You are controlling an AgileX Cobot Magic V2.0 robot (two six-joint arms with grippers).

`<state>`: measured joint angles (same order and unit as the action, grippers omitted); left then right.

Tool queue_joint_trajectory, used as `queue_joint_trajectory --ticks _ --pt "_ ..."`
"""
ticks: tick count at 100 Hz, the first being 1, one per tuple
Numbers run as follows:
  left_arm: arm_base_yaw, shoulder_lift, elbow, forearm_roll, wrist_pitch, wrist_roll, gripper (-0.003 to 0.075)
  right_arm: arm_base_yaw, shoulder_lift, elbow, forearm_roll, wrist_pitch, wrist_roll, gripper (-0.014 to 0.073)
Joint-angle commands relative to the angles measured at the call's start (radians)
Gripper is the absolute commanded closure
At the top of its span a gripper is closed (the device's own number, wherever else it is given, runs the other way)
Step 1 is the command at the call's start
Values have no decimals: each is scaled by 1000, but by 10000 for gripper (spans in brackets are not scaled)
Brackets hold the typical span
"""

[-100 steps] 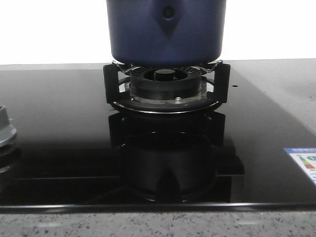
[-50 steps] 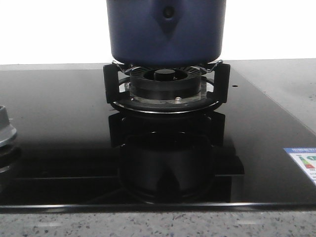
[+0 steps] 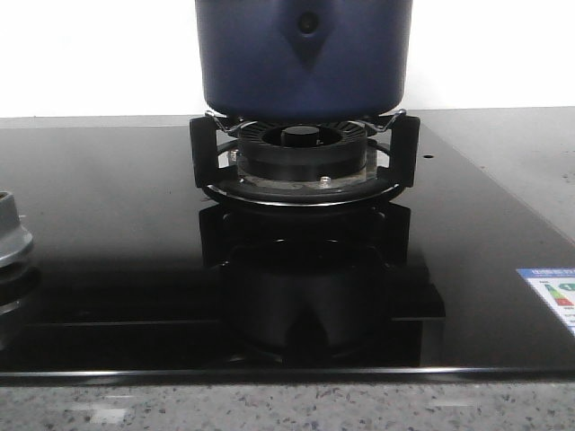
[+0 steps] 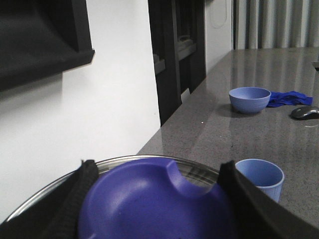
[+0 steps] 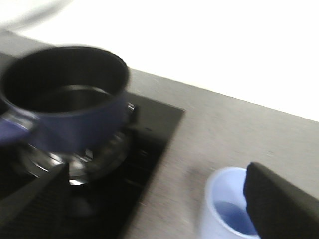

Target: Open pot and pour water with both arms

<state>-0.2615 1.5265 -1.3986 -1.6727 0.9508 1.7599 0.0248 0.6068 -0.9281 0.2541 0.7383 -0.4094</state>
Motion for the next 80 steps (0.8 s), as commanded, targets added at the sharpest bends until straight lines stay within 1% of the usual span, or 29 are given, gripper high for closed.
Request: queue_joint_trajectory --ticks 1,9,15,16,23,24,32,46,61,70,80 --pt "14 -68 -33 -78 30 -19 533 2 0 -25 -116 -35 -5 -64" --pt "14 -80 -33 -76 30 -39 533 2 -4 -3 -281 -13 63 -64" --pt "14 -85 -33 -69 32 -39 533 2 -11 33 -404 -14 154 -64" --pt "14 -85 -33 -67 32 -39 533 2 -13 42 -448 -14 175 -64" --pt "14 -85 -33 -64 40 -41 533 2 -23 92 -557 -34 278 -64" --pt "14 -85 -33 -62 39 -47 533 2 -25 105 -574 -41 309 -64" --pt "14 -85 -33 -58 39 -59 533 2 -40 181 -642 -89 390 -64" --pt "14 -85 -33 -58 42 -61 533 2 -56 311 -660 -223 503 -64" --pt "14 -85 -33 -58 52 -61 533 2 -60 426 -660 -431 594 -64" --pt "14 -85 -33 -58 62 -61 533 2 -59 478 -660 -528 605 -64" --pt "14 -85 -33 -58 64 -63 533 0 -50 510 -660 -592 605 -64"
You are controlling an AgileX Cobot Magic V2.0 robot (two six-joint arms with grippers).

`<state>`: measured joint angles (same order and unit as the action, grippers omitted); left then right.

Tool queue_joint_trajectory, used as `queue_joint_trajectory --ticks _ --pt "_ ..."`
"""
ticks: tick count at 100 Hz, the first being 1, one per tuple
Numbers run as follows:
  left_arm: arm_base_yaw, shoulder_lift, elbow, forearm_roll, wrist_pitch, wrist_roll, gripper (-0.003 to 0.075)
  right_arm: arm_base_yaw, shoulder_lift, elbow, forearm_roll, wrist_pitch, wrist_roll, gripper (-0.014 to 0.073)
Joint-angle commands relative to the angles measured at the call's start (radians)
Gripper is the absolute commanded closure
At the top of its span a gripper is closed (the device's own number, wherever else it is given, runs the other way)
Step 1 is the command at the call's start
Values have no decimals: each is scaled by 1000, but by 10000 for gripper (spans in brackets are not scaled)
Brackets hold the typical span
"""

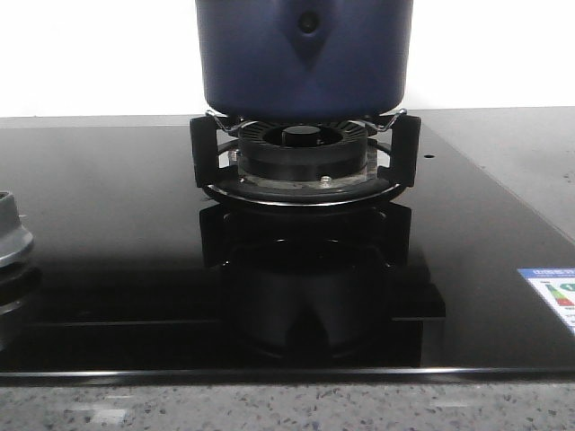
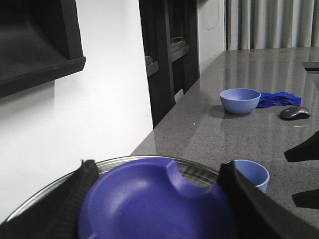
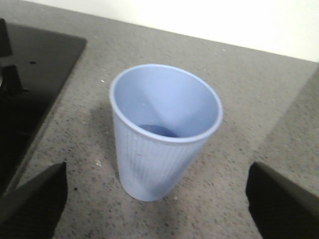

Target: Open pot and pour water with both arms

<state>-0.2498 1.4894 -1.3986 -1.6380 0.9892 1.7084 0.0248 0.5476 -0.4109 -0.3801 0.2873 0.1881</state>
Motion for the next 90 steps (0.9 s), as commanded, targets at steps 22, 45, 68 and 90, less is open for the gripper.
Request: queue_joint_trajectory --ticks 22,45,68,90 --pt "0 -48 -33 -93 32 -11 533 -114 37 8 -24 -209 65 -64" --pt "0 -48 -33 -93 43 -12 533 -217 54 8 64 -287 134 -64" --pt "0 -48 -33 -93 43 -12 533 -193 71 10 98 -287 134 -64" --pt "0 -48 -33 -93 43 -12 533 -152 111 10 98 -303 134 -64"
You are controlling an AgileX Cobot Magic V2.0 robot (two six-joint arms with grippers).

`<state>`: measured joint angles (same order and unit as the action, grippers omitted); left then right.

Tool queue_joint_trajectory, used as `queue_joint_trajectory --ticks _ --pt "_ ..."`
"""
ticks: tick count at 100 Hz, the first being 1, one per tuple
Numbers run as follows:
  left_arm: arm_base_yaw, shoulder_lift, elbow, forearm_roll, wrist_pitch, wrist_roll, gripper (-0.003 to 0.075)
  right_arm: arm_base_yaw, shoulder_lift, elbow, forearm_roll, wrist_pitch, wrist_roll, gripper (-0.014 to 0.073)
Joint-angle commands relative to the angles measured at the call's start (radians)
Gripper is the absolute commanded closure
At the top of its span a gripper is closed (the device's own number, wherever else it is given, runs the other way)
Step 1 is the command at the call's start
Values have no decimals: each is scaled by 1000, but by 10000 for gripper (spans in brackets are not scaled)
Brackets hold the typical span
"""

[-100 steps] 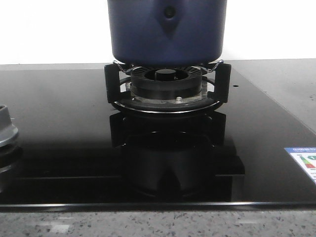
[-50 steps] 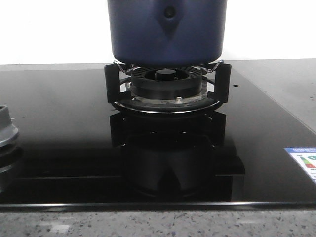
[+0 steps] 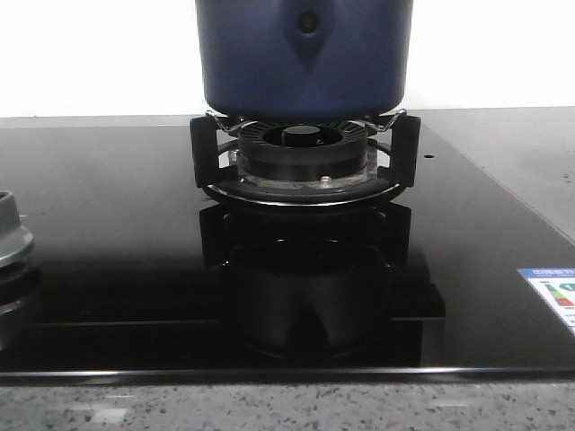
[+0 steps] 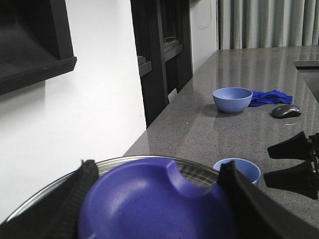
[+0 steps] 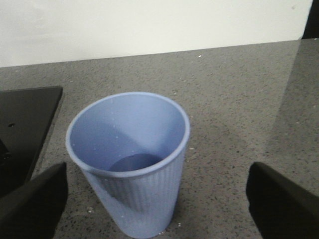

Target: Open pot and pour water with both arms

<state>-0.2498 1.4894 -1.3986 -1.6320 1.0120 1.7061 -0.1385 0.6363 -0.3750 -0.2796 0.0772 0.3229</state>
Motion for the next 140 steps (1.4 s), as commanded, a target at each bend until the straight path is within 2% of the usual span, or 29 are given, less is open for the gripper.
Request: queue_joint_trajectory --ticks 1,35,75,95,104,121,140 --pt "0 -48 -33 -99 20 -10 533 13 24 -26 -2 -95 -1 -64" --pt "0 -48 -33 -99 20 -10 533 17 150 -26 -2 -200 -1 -64" --pt "0 -48 -33 -99 20 -10 533 17 330 -26 -2 -410 -1 -64" --pt "0 -48 -33 -98 20 -10 534 17 393 -26 -2 -444 -1 -54" --pt "0 -48 -33 -98 20 -10 534 17 401 -26 -2 -449 -1 6" --pt "0 -48 -33 -98 20 -10 534 17 401 -26 -2 -470 -1 193" --pt "0 -48 -33 -98 20 -10 534 17 399 -26 -2 -491 -1 296"
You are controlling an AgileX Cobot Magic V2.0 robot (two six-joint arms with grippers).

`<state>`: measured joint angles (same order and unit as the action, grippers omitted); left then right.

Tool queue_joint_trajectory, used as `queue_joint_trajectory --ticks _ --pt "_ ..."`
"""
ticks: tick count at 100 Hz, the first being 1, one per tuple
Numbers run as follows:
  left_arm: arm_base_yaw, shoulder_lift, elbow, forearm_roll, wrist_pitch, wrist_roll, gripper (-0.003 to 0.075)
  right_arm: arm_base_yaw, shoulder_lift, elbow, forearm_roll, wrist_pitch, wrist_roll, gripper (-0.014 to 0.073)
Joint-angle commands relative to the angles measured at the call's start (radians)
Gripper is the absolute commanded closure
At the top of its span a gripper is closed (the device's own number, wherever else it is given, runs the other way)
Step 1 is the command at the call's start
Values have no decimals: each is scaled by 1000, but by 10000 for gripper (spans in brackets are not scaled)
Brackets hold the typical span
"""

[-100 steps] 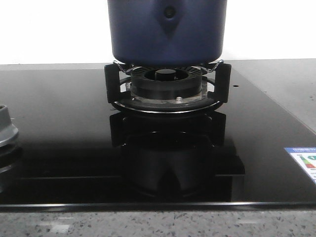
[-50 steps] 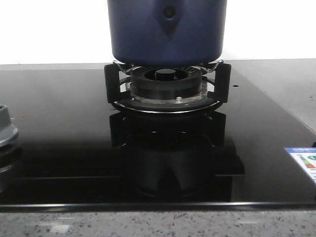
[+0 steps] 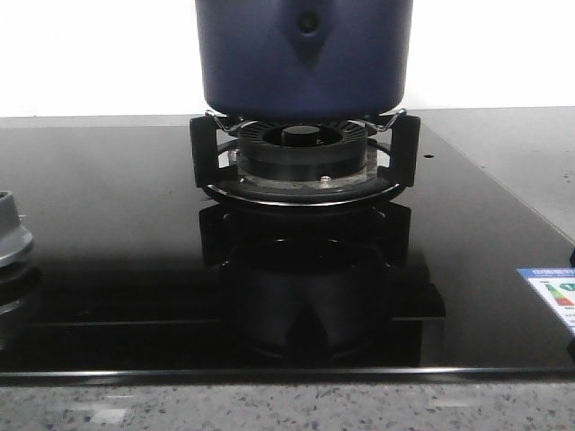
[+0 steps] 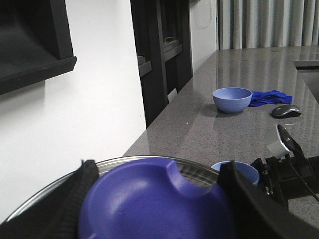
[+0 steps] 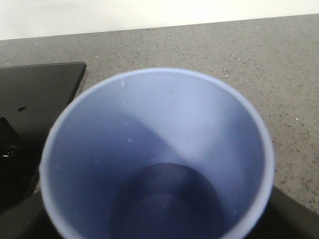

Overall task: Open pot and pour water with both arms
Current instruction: 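Tilt the saucepan over the light blue cup with the right gripper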

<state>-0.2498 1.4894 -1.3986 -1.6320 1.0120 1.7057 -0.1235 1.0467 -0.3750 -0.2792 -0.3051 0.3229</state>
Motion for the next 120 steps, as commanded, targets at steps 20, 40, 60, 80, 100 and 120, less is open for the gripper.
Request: queue_joint_trajectory --ticks 20,40,60,80,100,120 --pt "0 -48 -33 -98 27 -11 534 4 -84 -37 -5 -153 -1 305" --pt "0 -48 -33 -98 53 -49 533 25 -178 -120 -100 -111 -1 305" --pt "2 -75 -33 -81 51 -56 533 122 -205 -290 -181 47 -1 305" --pt "2 -122 -33 -26 39 -90 531 266 -149 -477 -225 214 -1 305" --pt "2 -178 -33 36 -2 -134 531 393 -42 -636 -279 296 -1 305" --pt "2 -231 -33 68 -10 -152 531 486 74 -752 -329 371 -1 305"
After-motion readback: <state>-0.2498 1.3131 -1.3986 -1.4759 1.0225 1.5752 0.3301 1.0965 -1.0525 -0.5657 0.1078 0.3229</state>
